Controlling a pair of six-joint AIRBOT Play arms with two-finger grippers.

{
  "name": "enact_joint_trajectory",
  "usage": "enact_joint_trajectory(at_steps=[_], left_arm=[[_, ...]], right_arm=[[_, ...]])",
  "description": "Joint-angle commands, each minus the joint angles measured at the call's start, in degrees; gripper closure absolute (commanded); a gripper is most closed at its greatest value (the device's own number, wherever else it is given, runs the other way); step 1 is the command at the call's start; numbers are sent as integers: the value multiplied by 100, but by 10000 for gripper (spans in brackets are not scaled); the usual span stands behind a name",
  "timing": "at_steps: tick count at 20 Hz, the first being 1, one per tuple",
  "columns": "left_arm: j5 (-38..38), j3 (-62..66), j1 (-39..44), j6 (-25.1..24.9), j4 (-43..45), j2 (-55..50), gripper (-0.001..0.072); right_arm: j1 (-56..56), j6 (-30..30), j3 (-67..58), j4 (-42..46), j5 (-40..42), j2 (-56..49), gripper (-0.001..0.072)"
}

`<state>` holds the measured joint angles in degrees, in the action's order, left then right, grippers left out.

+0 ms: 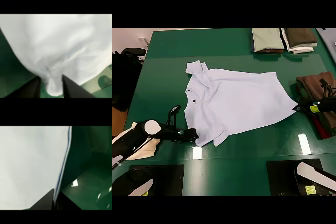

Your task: Fold the shirts.

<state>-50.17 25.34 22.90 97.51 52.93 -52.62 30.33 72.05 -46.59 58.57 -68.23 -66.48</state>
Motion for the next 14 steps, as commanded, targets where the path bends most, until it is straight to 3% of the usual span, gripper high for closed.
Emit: enact_joint_trajectory(at_steps=[1, 4, 7, 14], left_arm=[[363, -20, 94, 103, -66, -4, 686], [417, 299, -13, 105, 92, 28, 686], [-31, 1360, -450, 105, 901, 96, 687], [-1091, 5836, -1412, -103, 2667, 675, 686]], right_arm=[[-2, -11, -7, -7, -94, 4, 695], [-2, -20, -92, -7, -236, 7, 695], [-2, -63, -638, -9, -664, 24, 695], [-7, -61, -2798, -396, -625, 1311, 695]])
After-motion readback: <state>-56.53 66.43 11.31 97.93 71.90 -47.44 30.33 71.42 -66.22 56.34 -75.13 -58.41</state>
